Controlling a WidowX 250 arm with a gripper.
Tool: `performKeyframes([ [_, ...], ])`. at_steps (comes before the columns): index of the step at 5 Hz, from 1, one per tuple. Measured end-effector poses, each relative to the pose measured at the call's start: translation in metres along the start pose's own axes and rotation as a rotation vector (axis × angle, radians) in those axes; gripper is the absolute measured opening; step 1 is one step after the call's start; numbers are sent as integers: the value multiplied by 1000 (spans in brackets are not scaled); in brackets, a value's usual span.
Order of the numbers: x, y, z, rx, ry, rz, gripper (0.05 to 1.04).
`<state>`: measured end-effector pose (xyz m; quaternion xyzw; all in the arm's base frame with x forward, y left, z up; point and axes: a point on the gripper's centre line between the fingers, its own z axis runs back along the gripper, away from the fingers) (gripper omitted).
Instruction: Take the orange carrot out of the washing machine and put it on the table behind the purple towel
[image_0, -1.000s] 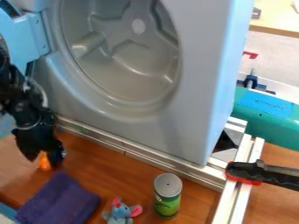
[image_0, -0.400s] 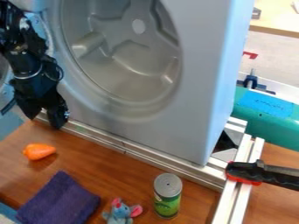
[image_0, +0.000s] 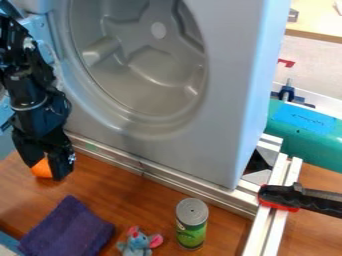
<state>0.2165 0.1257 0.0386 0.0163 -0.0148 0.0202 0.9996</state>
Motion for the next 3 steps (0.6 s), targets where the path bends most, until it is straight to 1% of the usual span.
performKeyframes([
  [3, 0, -1, -1, -1, 3, -4, 998],
])
